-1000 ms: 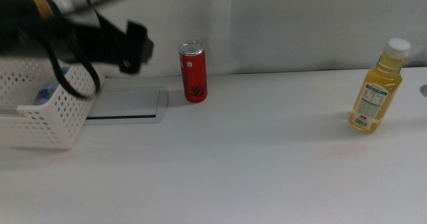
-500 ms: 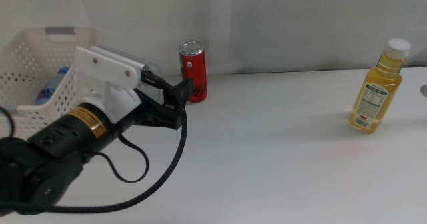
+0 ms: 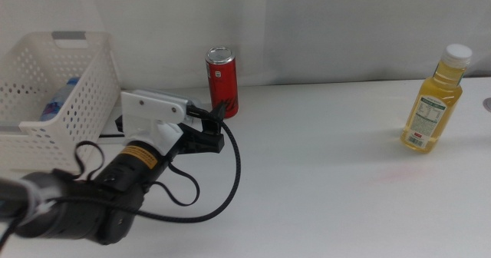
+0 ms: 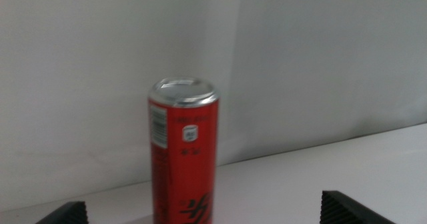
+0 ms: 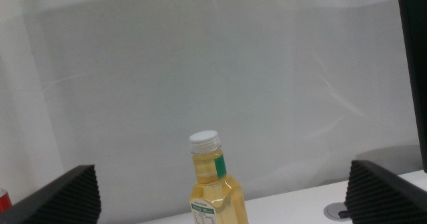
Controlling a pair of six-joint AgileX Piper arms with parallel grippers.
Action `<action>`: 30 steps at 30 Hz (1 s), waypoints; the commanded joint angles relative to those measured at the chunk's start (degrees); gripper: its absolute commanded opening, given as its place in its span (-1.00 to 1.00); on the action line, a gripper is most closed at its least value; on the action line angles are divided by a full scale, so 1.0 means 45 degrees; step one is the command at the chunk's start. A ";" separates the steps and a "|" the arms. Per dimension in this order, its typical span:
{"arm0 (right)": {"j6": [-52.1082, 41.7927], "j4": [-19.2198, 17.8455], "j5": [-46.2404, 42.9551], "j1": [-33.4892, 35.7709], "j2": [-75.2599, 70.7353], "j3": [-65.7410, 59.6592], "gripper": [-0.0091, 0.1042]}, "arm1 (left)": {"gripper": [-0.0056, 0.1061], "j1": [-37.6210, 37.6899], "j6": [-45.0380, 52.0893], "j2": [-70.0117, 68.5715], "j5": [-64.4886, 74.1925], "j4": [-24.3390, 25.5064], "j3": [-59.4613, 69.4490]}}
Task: Use arms to grab the bottles and put them into the dustbin to the left of the table.
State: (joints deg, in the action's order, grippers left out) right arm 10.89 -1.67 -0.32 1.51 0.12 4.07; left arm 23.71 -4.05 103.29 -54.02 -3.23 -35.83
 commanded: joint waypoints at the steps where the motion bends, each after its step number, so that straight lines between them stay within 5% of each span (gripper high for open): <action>1: -0.0080 0.0005 -0.0052 0.0055 -0.0399 -0.0045 0.98 | 0.74 0.0056 0.0332 0.0651 -0.0668 -0.0437 -0.0377; 30: -0.0080 0.0005 -0.0099 0.0055 -0.0399 -0.0045 0.98 | 0.73 -0.0429 -0.0041 0.5464 0.1525 -0.0446 -0.6799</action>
State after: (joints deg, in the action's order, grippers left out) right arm 11.00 -1.67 -0.32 1.51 0.12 4.07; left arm 22.07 -3.20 127.72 -47.24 -4.59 -66.00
